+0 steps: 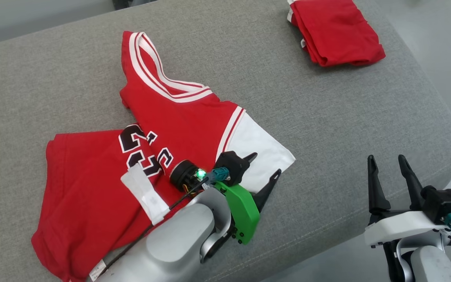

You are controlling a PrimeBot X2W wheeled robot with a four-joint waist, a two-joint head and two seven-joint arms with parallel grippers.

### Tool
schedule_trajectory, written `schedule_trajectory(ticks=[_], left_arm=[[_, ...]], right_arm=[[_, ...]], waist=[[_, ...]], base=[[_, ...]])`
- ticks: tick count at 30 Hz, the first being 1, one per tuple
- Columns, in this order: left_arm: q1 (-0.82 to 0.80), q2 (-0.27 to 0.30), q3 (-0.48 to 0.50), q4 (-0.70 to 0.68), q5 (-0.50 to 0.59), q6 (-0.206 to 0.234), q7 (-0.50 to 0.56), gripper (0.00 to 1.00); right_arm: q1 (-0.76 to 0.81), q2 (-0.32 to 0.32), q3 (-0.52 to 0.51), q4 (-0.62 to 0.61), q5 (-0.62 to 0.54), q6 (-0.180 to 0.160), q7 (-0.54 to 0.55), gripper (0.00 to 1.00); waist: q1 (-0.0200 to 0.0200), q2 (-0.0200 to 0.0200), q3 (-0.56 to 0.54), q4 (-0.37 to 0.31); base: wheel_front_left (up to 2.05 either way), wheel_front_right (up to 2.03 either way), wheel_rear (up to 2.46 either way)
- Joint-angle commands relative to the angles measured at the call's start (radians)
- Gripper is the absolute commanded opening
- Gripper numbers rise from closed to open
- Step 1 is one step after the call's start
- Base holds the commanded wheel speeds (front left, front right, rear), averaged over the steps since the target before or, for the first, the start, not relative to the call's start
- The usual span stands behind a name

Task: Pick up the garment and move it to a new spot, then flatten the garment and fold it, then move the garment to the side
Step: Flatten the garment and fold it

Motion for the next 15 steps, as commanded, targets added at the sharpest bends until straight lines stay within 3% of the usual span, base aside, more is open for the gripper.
schedule_trajectory(ticks=[1,4,8,9,15], left_arm=[[0.017,-0.003,0.004,-0.005,-0.026,-0.023,-0.017,1.0],[0.03,-0.006,0.019,-0.04,-0.049,-0.031,-0.065,1.0],[0.068,0.033,0.062,-0.115,-0.032,0.037,-0.125,1.0],[0.068,0.033,0.062,-0.115,-0.032,0.037,-0.125,1.0],[0.198,0.155,0.173,-0.289,0.026,0.213,-0.152,1.0]], right_arm=[[-0.007,-0.001,-0.012,-0.003,-0.017,-0.002,-0.003,1.0],[-0.005,-0.001,-0.029,-0.015,-0.046,-0.002,-0.003,1.0],[-0.004,-0.003,-0.061,-0.046,-0.091,-0.002,-0.003,1.0],[-0.004,-0.003,-0.061,-0.046,-0.091,-0.002,-0.003,1.0],[0.008,-0.039,-0.099,-0.09,-0.125,-0.002,-0.003,1.0]], waist=[[0.0,0.0,-0.007,0.015],[0.0,0.0,-0.025,0.04],[0.0,0.0,-0.064,0.09],[0.0,0.0,-0.064,0.09],[0.0,0.0,-0.135,0.193]], base=[[0.0,0.0,0.0],[0.0,0.0,0.0],[0.0,0.0,0.0],[0.0,0.0,0.0],[0.0,0.0,0.0]])
